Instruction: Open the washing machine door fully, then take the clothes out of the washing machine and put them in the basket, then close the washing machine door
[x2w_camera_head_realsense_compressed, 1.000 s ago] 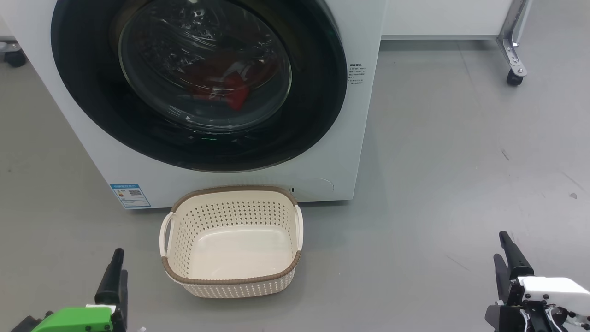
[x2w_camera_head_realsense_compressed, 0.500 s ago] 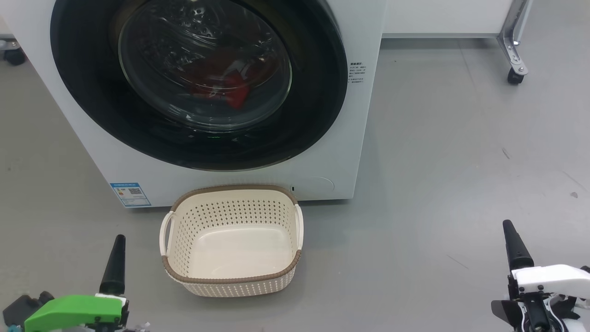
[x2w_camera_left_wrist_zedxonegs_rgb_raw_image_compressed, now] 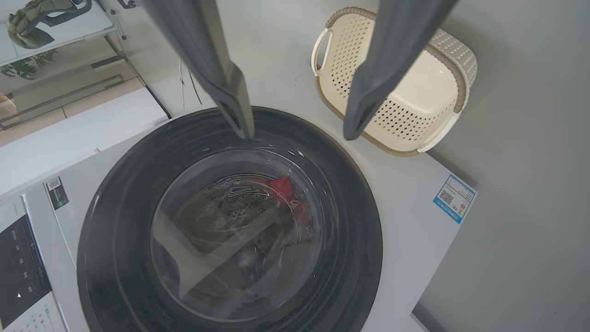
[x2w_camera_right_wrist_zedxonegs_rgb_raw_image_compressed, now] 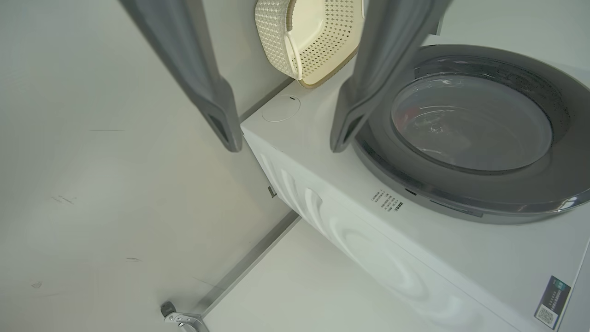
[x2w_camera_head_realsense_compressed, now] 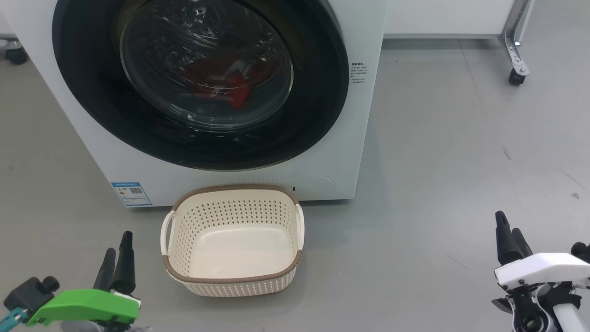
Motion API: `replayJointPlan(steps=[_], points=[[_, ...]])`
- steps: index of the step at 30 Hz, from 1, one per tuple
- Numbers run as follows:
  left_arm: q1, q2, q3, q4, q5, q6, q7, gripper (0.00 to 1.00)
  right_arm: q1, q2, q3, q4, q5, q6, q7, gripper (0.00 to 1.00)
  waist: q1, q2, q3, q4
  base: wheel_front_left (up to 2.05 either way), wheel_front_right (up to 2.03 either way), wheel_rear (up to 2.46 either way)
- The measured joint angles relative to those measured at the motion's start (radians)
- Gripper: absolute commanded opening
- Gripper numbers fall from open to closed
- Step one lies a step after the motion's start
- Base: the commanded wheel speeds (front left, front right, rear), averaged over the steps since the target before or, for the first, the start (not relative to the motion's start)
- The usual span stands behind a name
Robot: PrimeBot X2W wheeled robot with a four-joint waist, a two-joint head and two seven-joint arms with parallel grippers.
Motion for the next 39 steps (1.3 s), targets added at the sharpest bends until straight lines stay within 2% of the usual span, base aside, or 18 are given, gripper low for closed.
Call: replayJointPlan(steps=[7, 14, 22, 39], points=[[-0.004, 0.004, -0.033, -0.016, 0.132, 0.023, -0.022, 1.00, -0.012, -0.014, 0.052, 0.000, -0.124, -0.020, -0.024, 1.00, 0.0000, 0.0000, -0.001, 0.001, 0.00, 0.00, 0.00], [-0.004, 0.006, -0.066, -0.016, 0.224, 0.034, -0.046, 1.00, -0.012, -0.014, 0.078, 0.001, -0.199, -0.036, -0.043, 1.00, 0.0000, 0.0000, -0.003, 0.002, 0.00, 0.00, 0.00], [-0.004, 0.023, -0.116, -0.016, 0.388, 0.061, -0.074, 1.00, -0.012, -0.014, 0.113, 0.005, -0.313, -0.063, -0.073, 1.00, 0.0000, 0.0000, -0.008, 0.003, 0.00, 0.00, 0.00], [-0.004, 0.023, -0.166, -0.016, 0.597, 0.087, -0.131, 1.00, -0.013, -0.020, 0.167, 0.008, -0.526, -0.088, -0.131, 1.00, 0.0000, 0.0000, -0.010, 0.004, 0.00, 0.00, 0.00]])
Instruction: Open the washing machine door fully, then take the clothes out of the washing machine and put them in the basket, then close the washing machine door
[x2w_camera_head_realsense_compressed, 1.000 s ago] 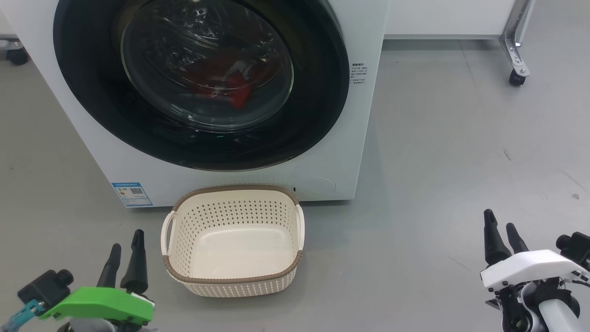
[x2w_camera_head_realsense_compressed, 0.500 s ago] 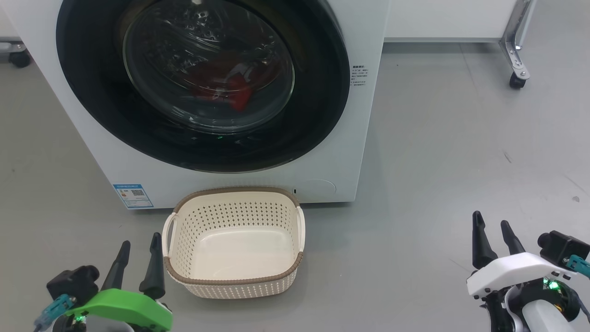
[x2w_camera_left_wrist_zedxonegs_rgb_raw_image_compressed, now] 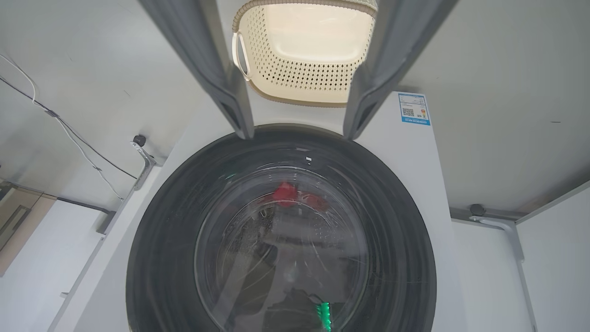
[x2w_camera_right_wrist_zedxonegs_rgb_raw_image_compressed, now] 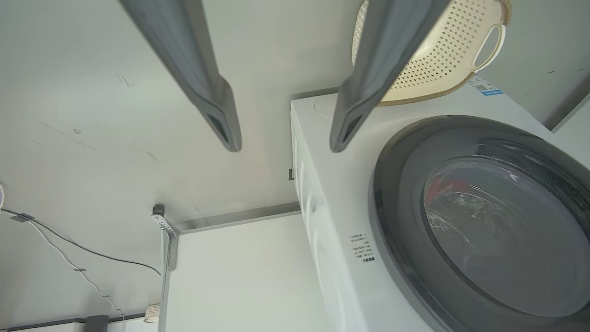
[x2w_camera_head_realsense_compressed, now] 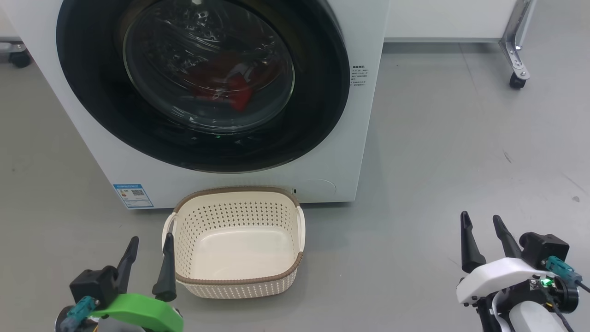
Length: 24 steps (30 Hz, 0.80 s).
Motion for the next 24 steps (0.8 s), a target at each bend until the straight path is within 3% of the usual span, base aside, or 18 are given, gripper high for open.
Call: replayJointPlan(steps=[17, 24], points=[[0.000, -0.013, -0.044, 0.032, 0.180, 0.018, -0.059, 1.00, 0.000, -0.001, 0.031, 0.006, -0.201, -0.032, -0.058, 1.00, 0.0000, 0.0000, 0.005, 0.003, 0.00, 0.00, 0.00], [-0.001, -0.017, -0.046, 0.051, 0.206, 0.021, -0.067, 1.00, 0.000, 0.010, 0.025, 0.008, -0.225, -0.036, -0.063, 1.00, 0.0000, 0.0000, 0.006, 0.003, 0.00, 0.00, 0.00]])
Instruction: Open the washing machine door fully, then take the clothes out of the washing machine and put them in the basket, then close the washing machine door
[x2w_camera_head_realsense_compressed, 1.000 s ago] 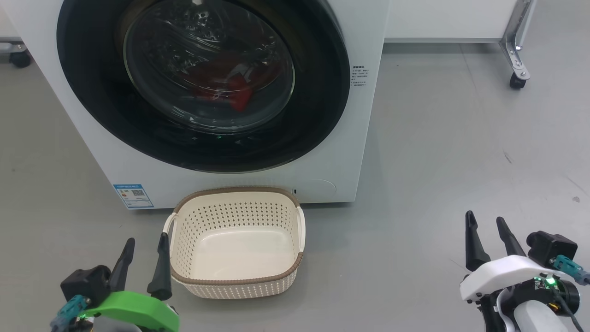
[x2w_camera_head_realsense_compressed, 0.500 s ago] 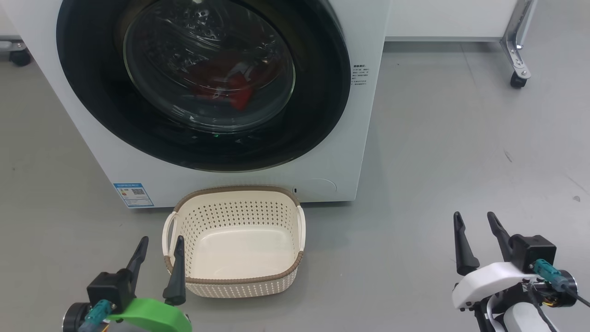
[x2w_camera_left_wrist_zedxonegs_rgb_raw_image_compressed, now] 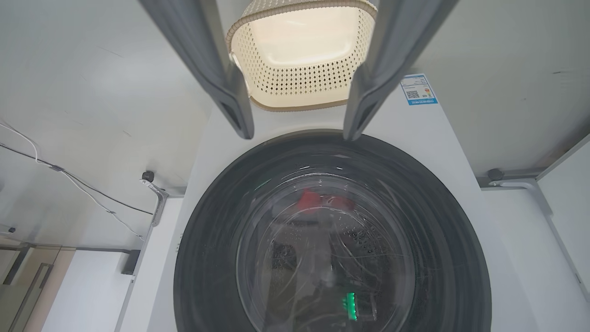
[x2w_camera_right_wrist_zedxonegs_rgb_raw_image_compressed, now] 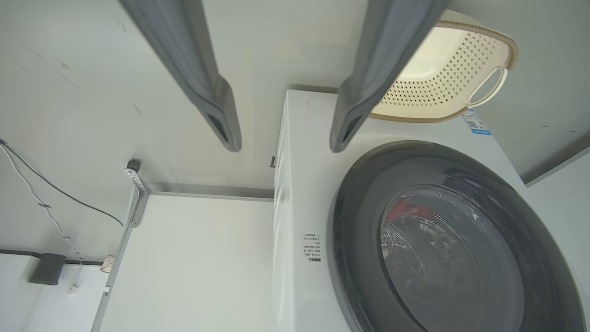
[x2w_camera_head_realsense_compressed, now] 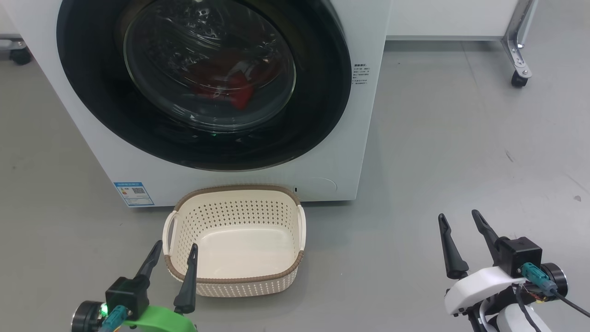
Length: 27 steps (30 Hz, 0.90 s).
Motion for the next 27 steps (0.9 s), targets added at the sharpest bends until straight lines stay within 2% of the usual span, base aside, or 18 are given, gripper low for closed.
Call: replayJointPlan(steps=[21, 22, 23, 27], points=[[-0.004, -0.005, 0.013, 0.024, 0.005, 0.005, 0.000, 1.00, 0.012, 0.025, -0.026, 0.008, -0.021, -0.003, 0.000, 1.00, 0.0000, 0.0000, -0.002, 0.001, 0.00, 0.00, 0.00], [-0.004, -0.005, 0.014, 0.025, 0.005, 0.005, 0.000, 1.00, 0.012, 0.026, -0.028, 0.008, -0.021, -0.003, 0.000, 0.40, 0.0000, 0.0000, -0.002, 0.002, 0.00, 0.00, 0.00], [-0.005, -0.005, 0.014, 0.027, 0.005, 0.005, 0.000, 1.00, 0.012, 0.027, -0.030, 0.008, -0.021, 0.000, 0.000, 0.00, 0.0000, 0.0000, -0.002, 0.002, 0.00, 0.00, 0.00], [-0.005, -0.007, 0.016, 0.033, 0.011, 0.005, 0.000, 1.00, 0.012, 0.030, -0.037, 0.009, -0.021, 0.012, 0.000, 0.00, 0.0001, 0.0000, -0.001, 0.004, 0.00, 0.00, 0.00]])
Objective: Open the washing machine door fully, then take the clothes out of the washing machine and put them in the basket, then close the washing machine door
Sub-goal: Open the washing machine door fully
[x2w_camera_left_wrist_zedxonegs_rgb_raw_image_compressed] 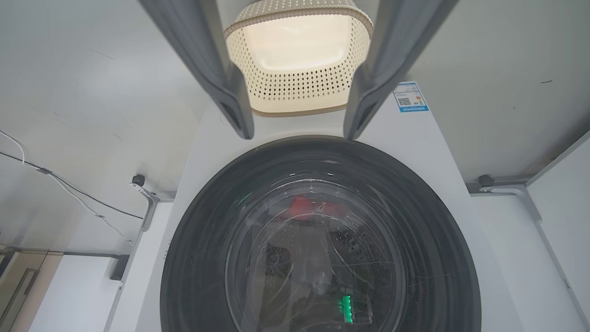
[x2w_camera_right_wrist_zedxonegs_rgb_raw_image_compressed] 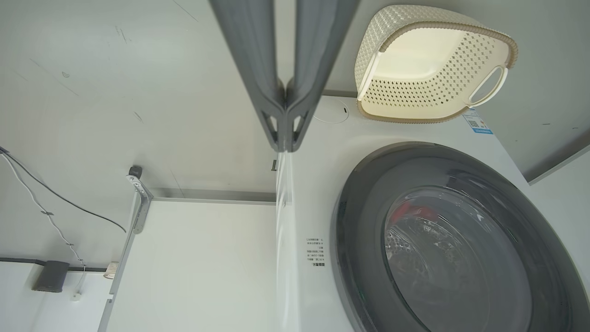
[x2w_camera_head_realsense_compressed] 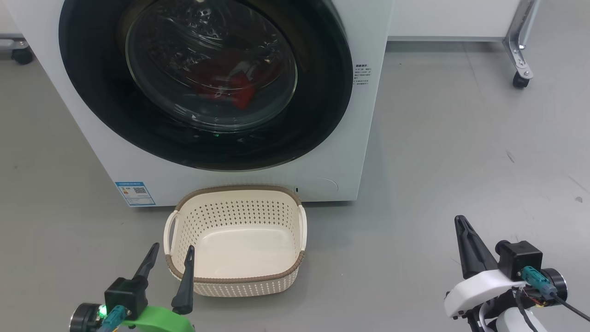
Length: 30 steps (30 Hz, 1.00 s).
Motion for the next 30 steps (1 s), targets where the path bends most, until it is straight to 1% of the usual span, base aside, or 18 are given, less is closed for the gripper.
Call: replayJointPlan(steps=[8, 11, 14, 17, 18, 21, 23, 27, 30], points=[[-0.002, -0.002, 0.003, 0.003, 0.010, 0.004, 0.000, 1.00, 0.000, 0.020, -0.012, 0.005, 0.021, 0.018, 0.000, 0.00, 0.0000, 0.0000, 0.002, 0.004, 0.00, 0.00, 0.00], [-0.008, -0.002, 0.004, 0.005, 0.018, 0.009, 0.000, 1.00, 0.000, 0.035, -0.032, 0.007, 0.058, 0.036, 0.000, 0.00, 0.0000, 0.0000, 0.005, 0.005, 0.00, 0.00, 0.00], [-0.017, -0.002, 0.004, 0.002, 0.020, 0.009, 0.000, 1.00, 0.000, 0.054, -0.059, 0.007, 0.123, 0.055, 0.000, 0.00, 0.0000, 0.0000, 0.013, 0.006, 0.00, 0.00, 0.00], [-0.026, -0.003, 0.006, -0.007, 0.024, 0.016, 0.000, 1.00, -0.003, 0.071, -0.091, 0.008, 0.207, 0.087, 0.000, 0.00, 0.0000, 0.0000, 0.027, 0.007, 0.00, 0.00, 0.00], [-0.030, -0.004, 0.007, -0.013, 0.028, 0.018, 0.000, 1.00, -0.012, 0.077, -0.114, 0.012, 0.275, 0.105, 0.000, 0.00, 0.0000, 0.0000, 0.038, 0.009, 0.00, 0.00, 0.00], [-0.039, -0.004, 0.009, -0.023, 0.029, 0.018, -0.001, 1.00, -0.035, 0.081, -0.129, 0.013, 0.352, 0.124, 0.003, 0.00, 0.0000, 0.0000, 0.058, 0.011, 0.00, 0.00, 0.00], [-0.048, -0.005, 0.010, -0.027, 0.029, 0.021, -0.001, 1.00, -0.059, 0.086, -0.146, 0.013, 0.419, 0.131, 0.016, 0.00, 0.0000, 0.0000, 0.072, 0.012, 0.00, 0.00, 0.00], [-0.067, -0.008, 0.007, -0.043, 0.037, 0.021, -0.001, 1.00, -0.110, 0.091, -0.189, 0.014, 0.593, 0.140, 0.070, 0.00, 0.0000, 0.0000, 0.104, 0.016, 0.00, 0.00, 0.00], [-0.085, -0.014, 0.005, -0.056, 0.046, 0.021, -0.001, 1.00, -0.154, 0.092, -0.220, 0.015, 0.720, 0.141, 0.120, 0.00, 0.0000, 0.0000, 0.130, 0.020, 0.00, 0.00, 0.00]])
